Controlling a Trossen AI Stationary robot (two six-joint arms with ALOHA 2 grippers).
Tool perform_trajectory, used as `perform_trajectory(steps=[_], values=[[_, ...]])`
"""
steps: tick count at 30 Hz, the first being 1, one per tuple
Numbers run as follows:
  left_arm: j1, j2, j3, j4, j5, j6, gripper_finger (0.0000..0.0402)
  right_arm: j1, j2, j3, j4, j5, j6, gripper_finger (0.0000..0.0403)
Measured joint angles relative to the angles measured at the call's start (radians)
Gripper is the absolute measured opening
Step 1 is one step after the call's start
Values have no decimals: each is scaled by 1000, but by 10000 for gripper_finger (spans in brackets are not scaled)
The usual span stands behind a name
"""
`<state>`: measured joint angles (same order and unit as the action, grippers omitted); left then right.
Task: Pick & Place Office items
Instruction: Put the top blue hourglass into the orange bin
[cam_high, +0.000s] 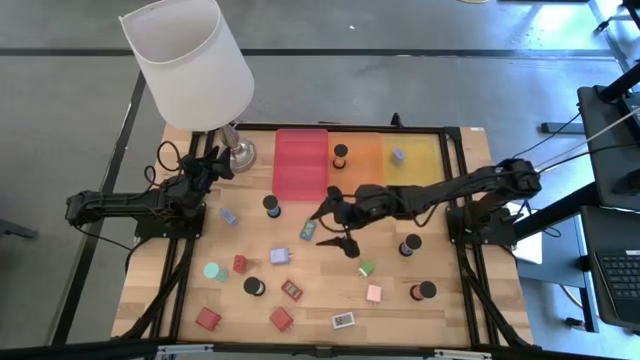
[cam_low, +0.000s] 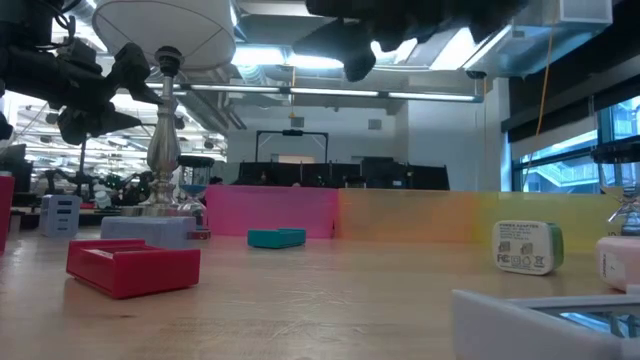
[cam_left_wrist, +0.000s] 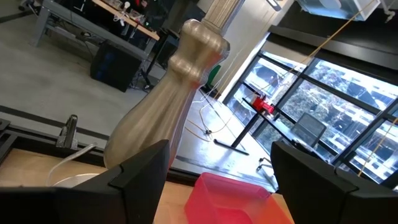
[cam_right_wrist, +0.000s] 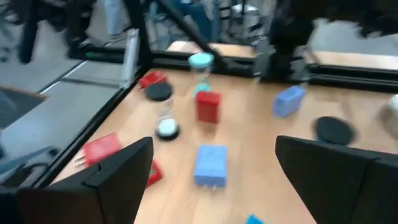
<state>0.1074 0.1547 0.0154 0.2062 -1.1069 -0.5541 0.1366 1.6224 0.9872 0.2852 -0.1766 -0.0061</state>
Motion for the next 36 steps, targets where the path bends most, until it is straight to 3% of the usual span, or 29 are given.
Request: perform_trajectory(steps=[13,22,36], values=[[0,0,0,0,1,0,276,29,25,0,15,-46,49,343],[0,0,0,0,1,0,276,29,25,0,15,-49,73,394],[0,0,0,0,1,0,276,54,27,0,43,21,-197,399]])
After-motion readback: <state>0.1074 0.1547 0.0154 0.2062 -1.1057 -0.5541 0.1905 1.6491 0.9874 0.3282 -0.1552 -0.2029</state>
